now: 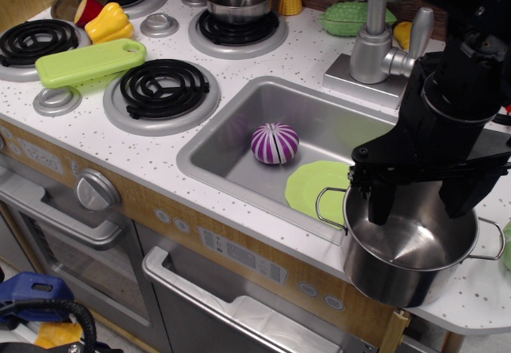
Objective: Put pot in sink
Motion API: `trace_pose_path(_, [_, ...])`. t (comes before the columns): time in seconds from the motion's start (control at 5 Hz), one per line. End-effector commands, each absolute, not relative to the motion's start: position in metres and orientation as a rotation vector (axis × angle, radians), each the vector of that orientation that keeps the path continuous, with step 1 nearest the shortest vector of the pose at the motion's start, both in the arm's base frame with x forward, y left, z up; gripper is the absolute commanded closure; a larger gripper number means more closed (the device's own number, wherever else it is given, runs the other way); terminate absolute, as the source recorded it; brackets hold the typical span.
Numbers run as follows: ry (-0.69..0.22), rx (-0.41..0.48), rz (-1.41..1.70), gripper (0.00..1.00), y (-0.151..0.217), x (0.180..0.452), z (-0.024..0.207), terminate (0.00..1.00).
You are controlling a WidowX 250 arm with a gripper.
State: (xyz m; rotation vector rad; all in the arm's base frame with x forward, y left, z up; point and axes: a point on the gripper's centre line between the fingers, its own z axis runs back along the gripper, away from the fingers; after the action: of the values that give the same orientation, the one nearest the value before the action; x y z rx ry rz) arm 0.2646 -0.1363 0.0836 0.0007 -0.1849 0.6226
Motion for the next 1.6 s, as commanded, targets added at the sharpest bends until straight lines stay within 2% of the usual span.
trace_pose_path(0.0, [-0.185, 0.001, 0.623, 0.0, -0.136, 0.265, 0.084, 0.0])
trace_pose_path(0.2, [-0.179, 0.05, 0.452, 0.0, -0.134, 0.28, 0.097, 0.0])
trace_pose_path(0.6, [-0.174, 0.136, 0.242, 0.0, -0.129, 0.3, 0.109, 0.0])
trace_pose_path(0.8, [-0.202, 0.158, 0.124, 0.0, -0.119, 0.304, 0.099, 0.0])
trace_pose_path(1.4, [-0.224, 0.095, 0.014, 0.0, -0.089, 0.302, 0.07, 0.0])
